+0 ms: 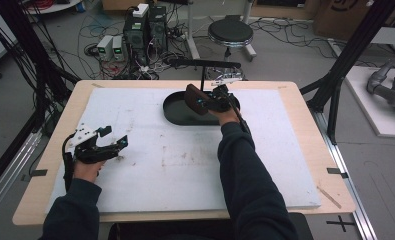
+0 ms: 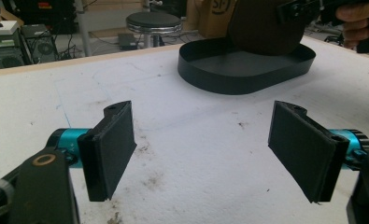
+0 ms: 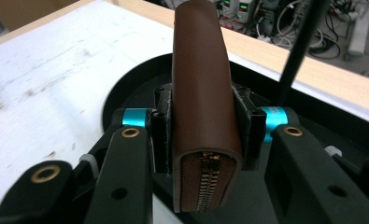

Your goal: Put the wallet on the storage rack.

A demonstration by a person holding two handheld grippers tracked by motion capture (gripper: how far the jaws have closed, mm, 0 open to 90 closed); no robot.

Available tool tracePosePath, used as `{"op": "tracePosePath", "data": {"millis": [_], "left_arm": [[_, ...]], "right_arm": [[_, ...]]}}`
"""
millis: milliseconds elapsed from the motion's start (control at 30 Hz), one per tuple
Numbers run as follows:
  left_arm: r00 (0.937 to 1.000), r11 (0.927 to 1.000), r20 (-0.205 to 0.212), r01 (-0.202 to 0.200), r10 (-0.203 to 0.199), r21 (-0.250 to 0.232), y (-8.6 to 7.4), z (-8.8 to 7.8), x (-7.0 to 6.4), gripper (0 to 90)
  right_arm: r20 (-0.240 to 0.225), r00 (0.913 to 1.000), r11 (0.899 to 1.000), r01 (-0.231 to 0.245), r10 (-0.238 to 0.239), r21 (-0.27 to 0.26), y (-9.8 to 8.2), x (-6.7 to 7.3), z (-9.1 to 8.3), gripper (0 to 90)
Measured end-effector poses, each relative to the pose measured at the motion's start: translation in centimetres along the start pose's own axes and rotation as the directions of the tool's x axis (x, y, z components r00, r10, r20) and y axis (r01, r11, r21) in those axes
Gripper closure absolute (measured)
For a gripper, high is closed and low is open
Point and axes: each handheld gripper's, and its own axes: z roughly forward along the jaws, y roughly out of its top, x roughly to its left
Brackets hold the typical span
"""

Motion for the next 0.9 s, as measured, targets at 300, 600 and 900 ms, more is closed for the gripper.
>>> {"op": "tracePosePath", "data": {"millis": [300, 600, 900], "left_arm": [[1.0, 1.0, -0.001, -0.001, 0.001, 0.003, 0.0, 0.0, 0.1, 22.7], [1.0, 1.0, -0.001, -0.004, 0.004, 0.008, 0.0, 0.0, 0.0, 22.7], [1.0, 1.0, 0.001, -0.006, 0.006, 0.008, 0.0, 0.1, -0.1, 22.7]], "right_arm": [[0.024, 0.9919, 0.99, -0.126, 0.125, 0.056, -1.5, -2.1, 1.9, 65.0], [0.117, 0.9749, 0.981, -0.194, 0.189, 0.031, -1.6, -3.4, 0.6, 52.2], [0.138, 0.9728, 0.982, -0.19, 0.186, 0.013, -1.8, -3.9, -0.9, 47.2]]}}
